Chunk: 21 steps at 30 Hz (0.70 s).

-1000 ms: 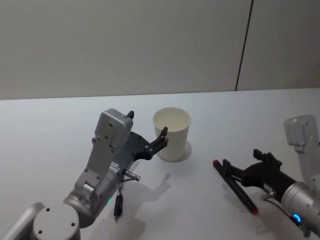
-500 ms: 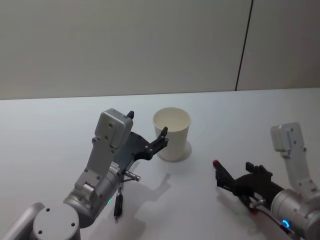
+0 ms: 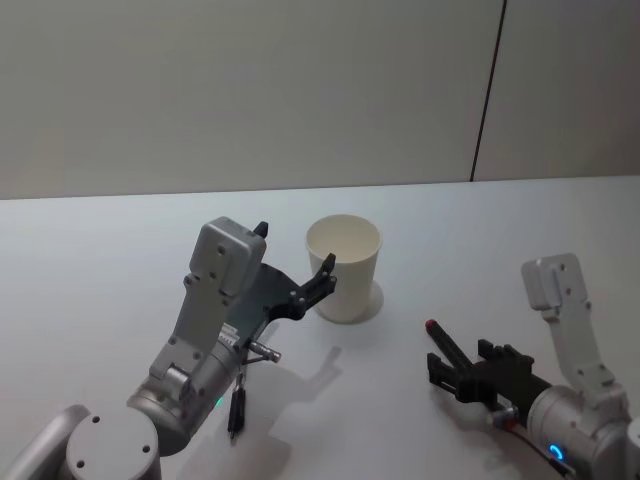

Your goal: Place the pen into the pen holder.

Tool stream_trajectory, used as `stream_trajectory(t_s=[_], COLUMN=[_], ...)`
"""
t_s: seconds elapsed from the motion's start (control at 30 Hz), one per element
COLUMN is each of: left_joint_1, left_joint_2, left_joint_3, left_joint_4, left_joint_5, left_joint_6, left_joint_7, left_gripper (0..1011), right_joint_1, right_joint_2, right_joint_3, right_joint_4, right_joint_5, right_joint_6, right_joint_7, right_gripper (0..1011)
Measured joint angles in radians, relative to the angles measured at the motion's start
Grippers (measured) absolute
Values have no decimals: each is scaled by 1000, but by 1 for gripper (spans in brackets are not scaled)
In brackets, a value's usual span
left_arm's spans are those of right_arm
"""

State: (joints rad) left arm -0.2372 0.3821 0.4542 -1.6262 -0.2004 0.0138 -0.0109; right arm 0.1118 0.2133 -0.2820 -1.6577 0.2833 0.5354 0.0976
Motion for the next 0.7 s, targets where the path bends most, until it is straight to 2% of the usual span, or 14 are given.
stream_trajectory(t_s=[0.1, 0.3, 0.33, 0.37, 0.43, 0.5, 0.7], left_joint_1=[0, 0, 0, 0, 0, 0, 0], left_joint_2=[0, 0, 0, 0, 0, 0, 0], left_joint_3=[0, 0, 0, 0, 0, 0, 0], left_joint_4=[0, 0, 0, 0, 0, 0, 0], left_joint_5=[0, 0, 0, 0, 0, 0, 0], left_joint_6=[0, 0, 0, 0, 0, 0, 0], left_joint_7=[0, 0, 0, 0, 0, 0, 0], left_gripper=[1003, 1003, 1003, 1003, 1003, 1003, 1003], right_joint_1=[2, 9, 10, 11, 15, 17, 25], right_joint_2=[-3, -13, -14, -15, -19, -21, -30], right_joint_3=[-1, -5, -5, -5, -5, -5, -8], right_joint_4=[3, 11, 12, 13, 15, 16, 22], right_joint_5=[-4, -18, -21, -22, -27, -31, -48], right_joint_6=[9, 49, 55, 58, 72, 82, 114], right_joint_7=[-5, -28, -31, -33, -42, -49, -66], right_gripper=[797, 592, 592, 523, 484, 378, 219])
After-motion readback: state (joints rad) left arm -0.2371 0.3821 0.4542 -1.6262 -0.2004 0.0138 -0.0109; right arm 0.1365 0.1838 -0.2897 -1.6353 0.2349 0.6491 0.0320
